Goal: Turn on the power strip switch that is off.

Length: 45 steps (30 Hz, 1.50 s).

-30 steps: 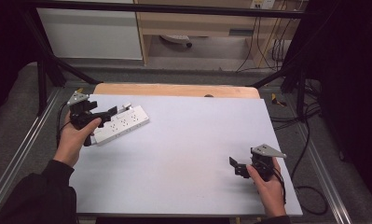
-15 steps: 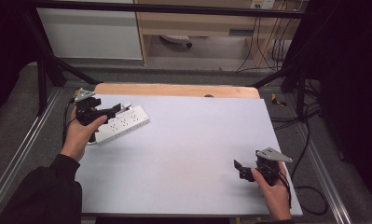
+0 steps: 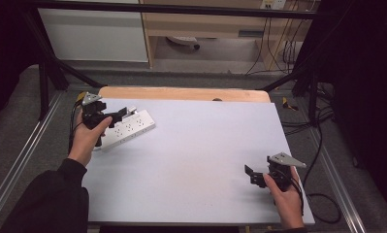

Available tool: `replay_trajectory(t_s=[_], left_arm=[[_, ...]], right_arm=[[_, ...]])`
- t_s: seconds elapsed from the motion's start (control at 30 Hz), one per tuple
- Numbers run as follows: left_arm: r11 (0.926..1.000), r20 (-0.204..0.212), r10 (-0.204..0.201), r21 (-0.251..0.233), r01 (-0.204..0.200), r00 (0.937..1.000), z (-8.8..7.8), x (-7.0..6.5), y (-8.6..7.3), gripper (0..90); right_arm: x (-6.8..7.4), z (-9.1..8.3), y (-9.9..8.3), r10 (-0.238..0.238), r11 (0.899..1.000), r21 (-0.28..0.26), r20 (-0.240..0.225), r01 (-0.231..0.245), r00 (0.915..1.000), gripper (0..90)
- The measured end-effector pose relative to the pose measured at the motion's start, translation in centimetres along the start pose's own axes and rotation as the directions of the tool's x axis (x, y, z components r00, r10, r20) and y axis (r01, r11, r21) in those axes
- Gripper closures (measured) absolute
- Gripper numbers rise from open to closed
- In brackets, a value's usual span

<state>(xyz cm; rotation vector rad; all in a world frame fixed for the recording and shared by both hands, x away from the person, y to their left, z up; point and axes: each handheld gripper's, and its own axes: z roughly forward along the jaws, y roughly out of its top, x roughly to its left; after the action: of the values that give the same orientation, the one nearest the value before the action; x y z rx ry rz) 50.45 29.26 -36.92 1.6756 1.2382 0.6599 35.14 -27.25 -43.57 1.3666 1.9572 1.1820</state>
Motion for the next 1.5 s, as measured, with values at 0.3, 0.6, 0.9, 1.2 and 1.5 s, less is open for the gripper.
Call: replay_trajectory(t_s=[0.3, 0.6, 0.9, 1.2, 1.5], left_arm=[[0.9992, 0.001, -0.034, 0.020, 0.034, 0.9994, 0.9, 0.1, -0.3, 10.6], [0.9981, -0.020, -0.038, 0.047, 0.039, 0.9991, 1.9, 0.2, -0.7, 12.5], [0.9968, -0.049, -0.037, 0.069, 0.040, 0.9981, 2.6, 0.7, -1.1, 17.0], [0.9962, -0.050, -0.038, 0.077, 0.042, 0.9980, 3.1, 0.4, -1.3, 14.1], [0.9940, -0.052, -0.022, 0.106, 0.027, 0.9984, 3.8, 0.2, -1.7, 11.9]], right_arm=[[0.1, 0.1, 0.0, -0.007, 1.000, 0.003, -0.003, 0.007, 1.0000, 3.0], [0.1, 0.2, 0.0, -0.013, 1.000, 0.009, -0.008, 0.013, 0.9999, 3.0], [0.2, 0.5, 0.0, -0.014, 1.000, 0.021, -0.019, 0.015, 0.9997, 3.0], [0.3, 0.5, -0.1, -0.020, 0.999, 0.029, -0.027, 0.021, 0.9994, 2.8], [0.3, 0.5, -0.1, -0.022, 0.999, 0.031, -0.030, 0.023, 0.9993, 2.8]])
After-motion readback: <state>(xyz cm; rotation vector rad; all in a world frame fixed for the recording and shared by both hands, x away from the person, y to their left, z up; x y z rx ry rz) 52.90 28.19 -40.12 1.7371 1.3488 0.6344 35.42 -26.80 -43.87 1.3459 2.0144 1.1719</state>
